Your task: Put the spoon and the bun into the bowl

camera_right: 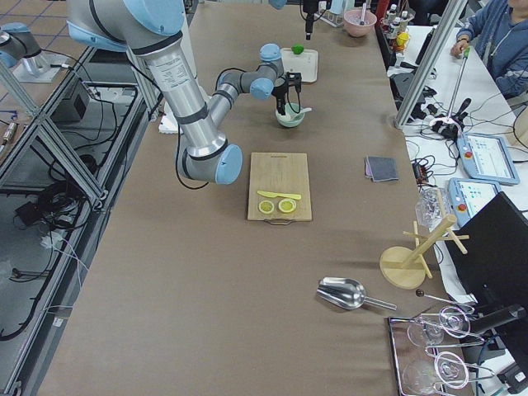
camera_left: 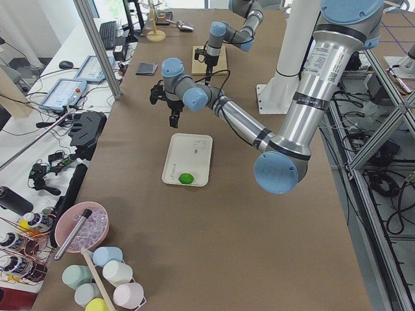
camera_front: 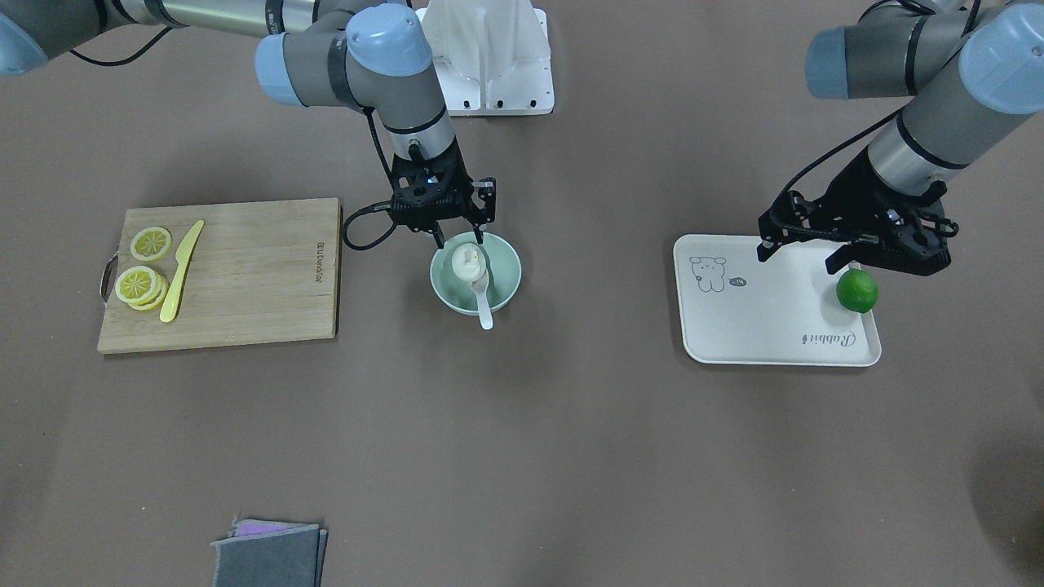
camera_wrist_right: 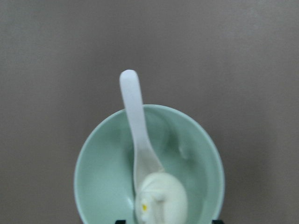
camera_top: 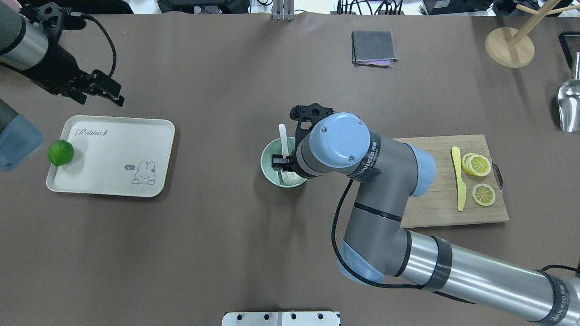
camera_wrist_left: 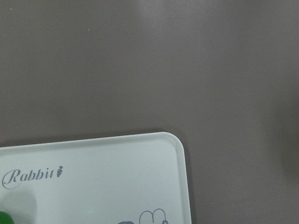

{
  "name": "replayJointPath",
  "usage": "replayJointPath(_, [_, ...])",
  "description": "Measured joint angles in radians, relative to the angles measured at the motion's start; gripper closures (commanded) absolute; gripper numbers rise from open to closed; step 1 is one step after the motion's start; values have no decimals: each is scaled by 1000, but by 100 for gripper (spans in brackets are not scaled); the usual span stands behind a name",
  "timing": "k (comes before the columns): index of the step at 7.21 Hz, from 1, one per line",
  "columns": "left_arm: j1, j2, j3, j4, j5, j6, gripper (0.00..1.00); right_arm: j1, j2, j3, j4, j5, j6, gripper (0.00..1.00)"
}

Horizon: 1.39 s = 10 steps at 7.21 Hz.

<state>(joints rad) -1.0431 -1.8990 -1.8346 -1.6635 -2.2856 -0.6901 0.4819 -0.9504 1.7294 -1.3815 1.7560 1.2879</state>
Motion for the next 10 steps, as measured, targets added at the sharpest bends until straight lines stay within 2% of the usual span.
replayJointPath(2, [-33,59,-19,-3,1,35,1,110,-170,138,-1,113,-91,0])
replayJointPath(4, [-104,160,-31,-2,5,193,1,284,-340,194,-1,245,-292,0])
replayJointPath(6, [-219,264,-25,0,1,411,1,511,-516,208,-2,401,-583,0])
replayJointPath(7, [-271,314,-19,0,-1,511,1,602,-592,205,-3,446,-736,0])
replayJointPath(10, [-396,392,40,2,-4,715,1,787,-739,190,-5,513,-1027,0])
